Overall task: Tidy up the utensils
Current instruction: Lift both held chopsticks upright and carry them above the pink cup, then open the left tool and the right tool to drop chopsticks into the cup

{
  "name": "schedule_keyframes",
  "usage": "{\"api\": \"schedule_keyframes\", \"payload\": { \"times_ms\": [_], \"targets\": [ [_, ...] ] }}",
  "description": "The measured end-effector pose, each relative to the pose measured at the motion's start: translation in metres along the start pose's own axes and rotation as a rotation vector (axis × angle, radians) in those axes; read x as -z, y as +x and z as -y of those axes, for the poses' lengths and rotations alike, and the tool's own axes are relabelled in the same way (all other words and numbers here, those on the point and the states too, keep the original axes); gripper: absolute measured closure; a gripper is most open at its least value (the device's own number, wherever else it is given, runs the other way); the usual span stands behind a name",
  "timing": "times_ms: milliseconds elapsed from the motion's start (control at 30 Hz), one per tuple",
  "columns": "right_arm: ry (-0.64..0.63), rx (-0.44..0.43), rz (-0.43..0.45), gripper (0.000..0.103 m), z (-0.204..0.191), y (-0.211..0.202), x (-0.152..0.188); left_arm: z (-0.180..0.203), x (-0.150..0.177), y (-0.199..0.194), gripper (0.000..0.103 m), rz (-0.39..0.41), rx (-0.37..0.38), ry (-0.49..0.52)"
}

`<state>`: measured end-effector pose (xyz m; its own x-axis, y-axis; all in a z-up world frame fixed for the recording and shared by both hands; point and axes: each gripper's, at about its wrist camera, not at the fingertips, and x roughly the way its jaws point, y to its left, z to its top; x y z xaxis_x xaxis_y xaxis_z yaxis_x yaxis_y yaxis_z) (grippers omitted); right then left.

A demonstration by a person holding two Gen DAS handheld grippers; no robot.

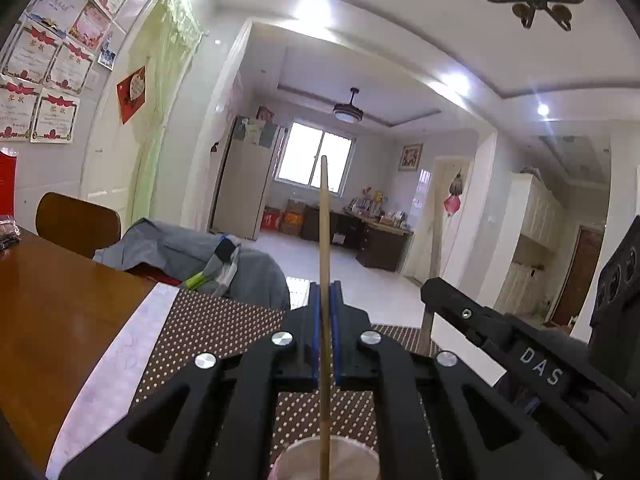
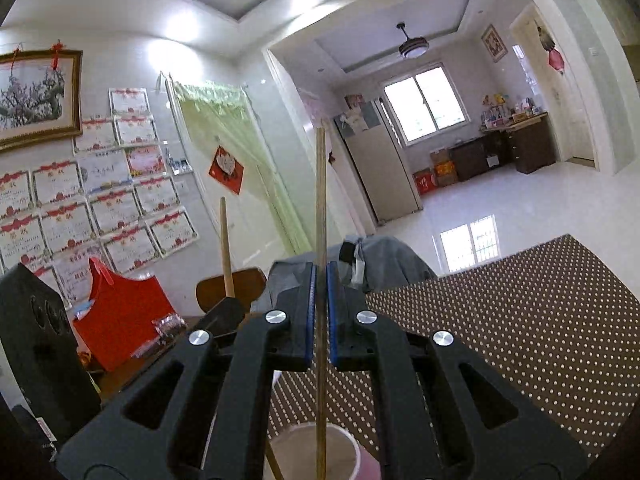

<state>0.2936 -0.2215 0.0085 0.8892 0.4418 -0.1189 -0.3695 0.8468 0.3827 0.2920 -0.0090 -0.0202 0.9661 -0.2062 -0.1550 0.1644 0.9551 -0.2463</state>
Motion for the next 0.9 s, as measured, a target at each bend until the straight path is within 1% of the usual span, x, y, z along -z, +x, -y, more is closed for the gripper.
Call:
{"api": "schedule_keyframes", "payload": {
  "times_ms": [233, 500, 633, 900],
  "targets": [
    [-0.02, 0.011, -0.035, 0.097, 0.0, -0.011, 0.01, -0.003, 0.009, -0.01, 0.098, -0.03, -0.009, 0.01],
    [-0.083, 0.034, -0.059, 0.097, -0.009, -0.032, 0.019, -0.006, 0.011, -0.024, 0.098, -0.065, -0.006, 0.022],
    [-0.118, 0.049, -0.079, 0.097, -0.015, -0.041, 0.028, -0.008, 0.018, -0.03, 0.098, -0.096, -0.008, 0.032],
    [-0.118, 0.07, -0.141, 0.097, -0.02, -0.045, 0.044, -0.011, 0.026, -0.04, 0.097, -0.16, -0.006, 0.021]
  ]
}}
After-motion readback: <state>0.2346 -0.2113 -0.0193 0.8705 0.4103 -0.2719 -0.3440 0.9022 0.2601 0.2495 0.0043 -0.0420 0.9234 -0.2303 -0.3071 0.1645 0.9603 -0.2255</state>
